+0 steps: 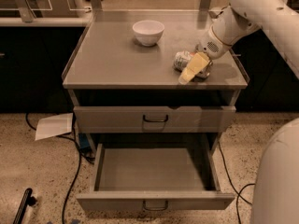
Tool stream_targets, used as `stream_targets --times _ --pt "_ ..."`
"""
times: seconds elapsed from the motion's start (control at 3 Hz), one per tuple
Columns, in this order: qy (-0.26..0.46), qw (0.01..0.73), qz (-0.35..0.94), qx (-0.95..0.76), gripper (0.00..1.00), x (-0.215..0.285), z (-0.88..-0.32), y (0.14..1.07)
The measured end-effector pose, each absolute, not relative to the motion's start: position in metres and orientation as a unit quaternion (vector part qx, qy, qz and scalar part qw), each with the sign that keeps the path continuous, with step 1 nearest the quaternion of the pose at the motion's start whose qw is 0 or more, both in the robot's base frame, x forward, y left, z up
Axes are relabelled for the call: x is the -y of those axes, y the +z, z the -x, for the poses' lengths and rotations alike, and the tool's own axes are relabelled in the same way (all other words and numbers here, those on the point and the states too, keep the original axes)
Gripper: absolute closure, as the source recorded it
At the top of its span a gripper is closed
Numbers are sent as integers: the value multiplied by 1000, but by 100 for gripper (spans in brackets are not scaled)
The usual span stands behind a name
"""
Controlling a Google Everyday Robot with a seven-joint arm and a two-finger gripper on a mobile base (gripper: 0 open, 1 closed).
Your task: Place 7up can into middle drawer
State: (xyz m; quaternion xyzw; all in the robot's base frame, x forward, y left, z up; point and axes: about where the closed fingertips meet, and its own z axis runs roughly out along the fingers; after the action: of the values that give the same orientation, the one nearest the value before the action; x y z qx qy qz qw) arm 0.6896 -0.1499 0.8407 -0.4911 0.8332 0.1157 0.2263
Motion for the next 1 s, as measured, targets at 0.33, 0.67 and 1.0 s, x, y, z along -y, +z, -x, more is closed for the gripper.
stream_targets --times 0.33,0.67,1.0 --pt "116 226 491 -833 19 150 -690 841" --pt "116 226 491 -833 42 150 -690 841" --pt "116 226 491 -833 66 150 -690 841"
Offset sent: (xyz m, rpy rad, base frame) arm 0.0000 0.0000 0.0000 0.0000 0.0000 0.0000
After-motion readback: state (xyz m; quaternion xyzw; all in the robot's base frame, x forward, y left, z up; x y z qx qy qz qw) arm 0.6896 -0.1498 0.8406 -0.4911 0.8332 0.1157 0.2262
